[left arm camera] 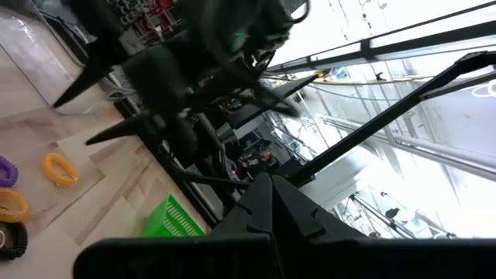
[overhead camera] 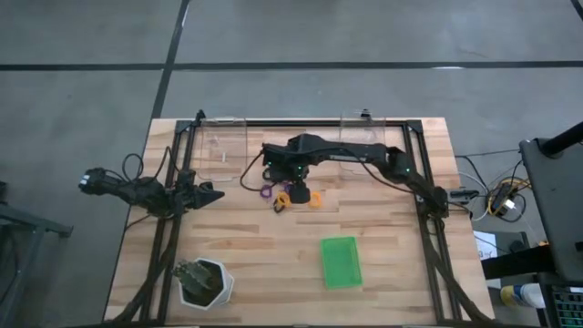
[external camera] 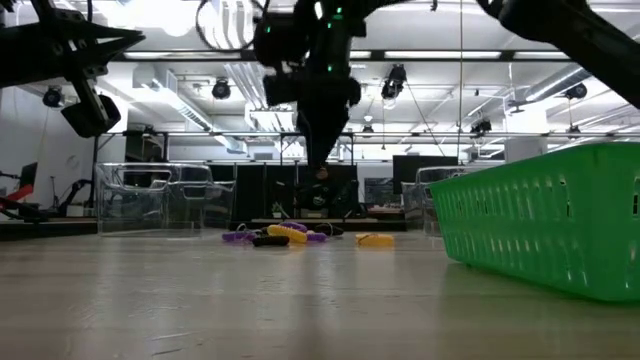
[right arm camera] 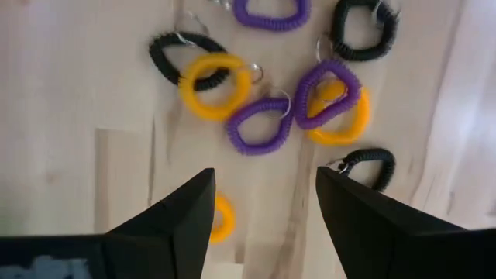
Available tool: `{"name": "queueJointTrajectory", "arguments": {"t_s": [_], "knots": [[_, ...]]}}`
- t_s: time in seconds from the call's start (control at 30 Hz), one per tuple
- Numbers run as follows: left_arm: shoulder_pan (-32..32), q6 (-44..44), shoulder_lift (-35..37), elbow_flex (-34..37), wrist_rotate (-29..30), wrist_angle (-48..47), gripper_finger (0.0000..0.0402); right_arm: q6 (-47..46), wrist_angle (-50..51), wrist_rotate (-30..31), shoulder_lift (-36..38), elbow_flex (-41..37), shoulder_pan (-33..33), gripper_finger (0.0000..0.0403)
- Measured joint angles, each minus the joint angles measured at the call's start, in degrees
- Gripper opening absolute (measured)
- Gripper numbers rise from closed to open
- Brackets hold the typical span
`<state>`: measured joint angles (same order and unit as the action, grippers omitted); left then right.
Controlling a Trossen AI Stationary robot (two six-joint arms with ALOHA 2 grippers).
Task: Sort spring keychains
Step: Put the top right black spring keychain into the right transparent bin
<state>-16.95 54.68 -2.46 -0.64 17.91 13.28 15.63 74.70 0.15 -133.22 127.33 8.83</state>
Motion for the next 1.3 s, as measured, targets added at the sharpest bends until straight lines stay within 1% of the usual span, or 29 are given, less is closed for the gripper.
{"name": "queueJointTrajectory", "arguments": {"t_s": [0.23,0.53,0.93,1.03,1.17,1.23,1.3], "knots": [[0.0,-0.9,0.0,0.0,0.0,0.0,0.0000,-0.2,-0.3,0.0,-3.5,-0.2,2.5,0.0219],[0.0,-1.0,0.0,0.0,0.1,-0.1,0.0000,-2.2,-4.3,0.0,-5.2,-1.2,7.0,0.0219],[0.0,-0.9,0.0,0.0,0.2,0.0,0.0000,-1.5,-4.9,-0.1,-8.3,-1.6,7.7,0.0217],[0.0,-0.9,0.0,0.0,0.2,0.0,0.0000,-1.5,-5.4,-0.1,-8.3,-1.7,8.0,0.0200],[0.0,-0.9,0.0,0.0,0.2,0.0,0.0000,-2.3,-5.4,0.1,-8.3,-2.9,8.9,0.0162],[0.0,-0.9,0.0,0.0,0.2,0.0,0.0000,-3.7,-5.3,0.1,-8.3,-3.6,9.4,0.0134],[0.0,-0.7,0.0,0.0,0.2,0.0,0.0000,-5.3,-4.2,0.0,-8.3,-4.4,9.9,0.0087]]}}
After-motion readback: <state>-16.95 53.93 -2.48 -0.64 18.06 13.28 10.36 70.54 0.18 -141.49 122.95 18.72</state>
